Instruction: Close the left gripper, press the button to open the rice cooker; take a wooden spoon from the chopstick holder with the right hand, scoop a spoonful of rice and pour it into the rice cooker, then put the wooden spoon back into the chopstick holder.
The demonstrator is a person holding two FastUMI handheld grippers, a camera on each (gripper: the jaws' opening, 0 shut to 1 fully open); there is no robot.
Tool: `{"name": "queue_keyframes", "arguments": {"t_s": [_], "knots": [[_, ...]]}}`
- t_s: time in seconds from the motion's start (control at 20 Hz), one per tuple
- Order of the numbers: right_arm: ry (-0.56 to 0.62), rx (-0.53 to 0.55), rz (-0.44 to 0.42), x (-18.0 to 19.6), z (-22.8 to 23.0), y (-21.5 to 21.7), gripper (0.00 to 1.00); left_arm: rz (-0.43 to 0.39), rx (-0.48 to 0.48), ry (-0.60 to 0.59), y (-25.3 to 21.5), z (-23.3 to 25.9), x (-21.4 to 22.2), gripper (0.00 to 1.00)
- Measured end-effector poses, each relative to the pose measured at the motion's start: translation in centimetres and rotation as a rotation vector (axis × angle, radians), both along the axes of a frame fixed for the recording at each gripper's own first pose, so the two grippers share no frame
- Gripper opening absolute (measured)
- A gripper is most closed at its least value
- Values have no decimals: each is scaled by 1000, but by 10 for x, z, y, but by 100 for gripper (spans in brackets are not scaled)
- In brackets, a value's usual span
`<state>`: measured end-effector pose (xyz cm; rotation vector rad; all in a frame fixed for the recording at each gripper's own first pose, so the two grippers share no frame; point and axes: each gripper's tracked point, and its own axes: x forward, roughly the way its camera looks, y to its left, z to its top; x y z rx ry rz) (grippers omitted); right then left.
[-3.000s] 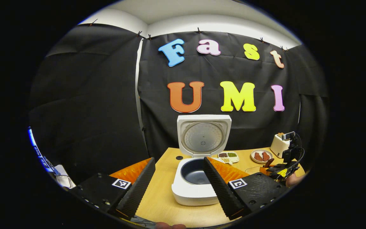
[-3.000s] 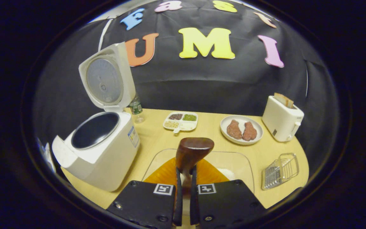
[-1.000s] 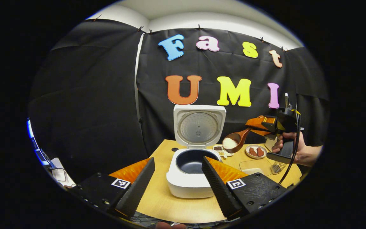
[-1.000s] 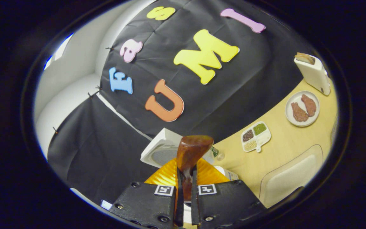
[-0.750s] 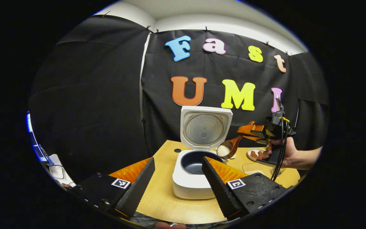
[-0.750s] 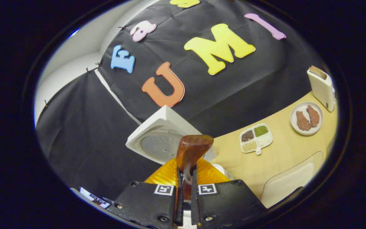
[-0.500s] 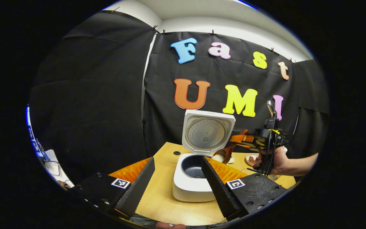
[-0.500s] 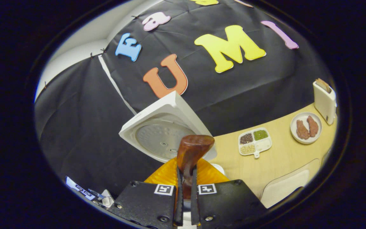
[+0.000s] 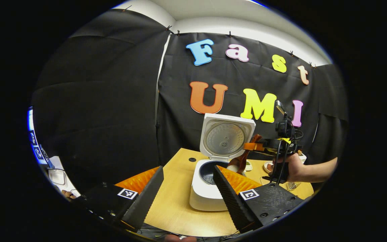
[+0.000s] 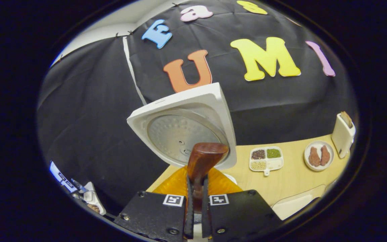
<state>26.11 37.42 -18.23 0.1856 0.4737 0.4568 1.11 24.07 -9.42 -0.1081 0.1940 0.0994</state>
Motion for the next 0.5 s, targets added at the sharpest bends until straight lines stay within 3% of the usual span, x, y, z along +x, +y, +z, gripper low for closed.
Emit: {"name": "queue_keyframes", "arguments": {"t_s": [0.5], "knots": [[-285, -396, 186, -19, 23, 35, 14, 83, -65, -5, 20, -6, -3, 95]]}}
